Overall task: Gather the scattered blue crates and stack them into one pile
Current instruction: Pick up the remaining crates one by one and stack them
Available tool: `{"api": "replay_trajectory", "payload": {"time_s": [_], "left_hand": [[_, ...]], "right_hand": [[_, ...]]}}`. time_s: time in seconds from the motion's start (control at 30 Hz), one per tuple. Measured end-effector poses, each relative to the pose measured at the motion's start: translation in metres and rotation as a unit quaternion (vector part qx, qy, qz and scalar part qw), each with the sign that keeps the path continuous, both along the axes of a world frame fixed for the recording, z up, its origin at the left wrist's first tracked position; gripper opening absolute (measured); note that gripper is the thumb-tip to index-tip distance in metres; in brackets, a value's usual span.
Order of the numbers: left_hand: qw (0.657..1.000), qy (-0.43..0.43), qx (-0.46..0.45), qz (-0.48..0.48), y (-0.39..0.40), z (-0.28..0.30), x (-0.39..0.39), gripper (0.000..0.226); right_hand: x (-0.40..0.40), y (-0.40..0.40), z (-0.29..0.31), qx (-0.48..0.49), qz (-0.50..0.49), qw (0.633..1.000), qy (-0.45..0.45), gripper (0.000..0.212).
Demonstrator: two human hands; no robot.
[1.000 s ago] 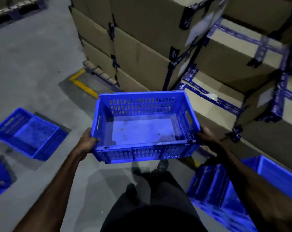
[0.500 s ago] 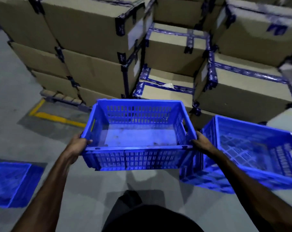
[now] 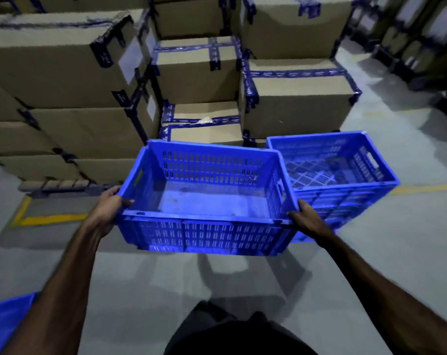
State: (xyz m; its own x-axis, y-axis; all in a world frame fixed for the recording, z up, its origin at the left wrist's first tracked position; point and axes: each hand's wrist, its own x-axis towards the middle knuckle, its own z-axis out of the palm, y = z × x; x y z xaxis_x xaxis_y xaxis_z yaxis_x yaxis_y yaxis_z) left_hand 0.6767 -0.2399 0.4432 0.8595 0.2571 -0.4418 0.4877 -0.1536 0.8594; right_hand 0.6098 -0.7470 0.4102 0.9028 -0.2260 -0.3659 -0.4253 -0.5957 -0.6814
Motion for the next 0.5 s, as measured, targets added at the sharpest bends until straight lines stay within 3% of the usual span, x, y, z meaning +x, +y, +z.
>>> {"api": "replay_trajectory", "payload": {"time_s": [0.27,0.43,0.5], "left_hand": [[0.999,-0.007,0.001,-0.05,-0.006,0.005,0.003,0.046],[0.998,-0.006,-0.002,-0.061,0.018,0.01,-0.017,0.046],[0.998,-0.004,-0.008,-0.064,0.025,0.011,-0.026,0.045]], "right_hand": [[-0.079,-0.006,-0.007,0.025,-0.044,0.999,-0.01,0.012],[-0.101,0.02,0.0,0.021,-0.039,0.999,0.005,0.023],[-0.108,0.028,0.004,0.019,-0.036,0.999,0.006,0.038]]}}
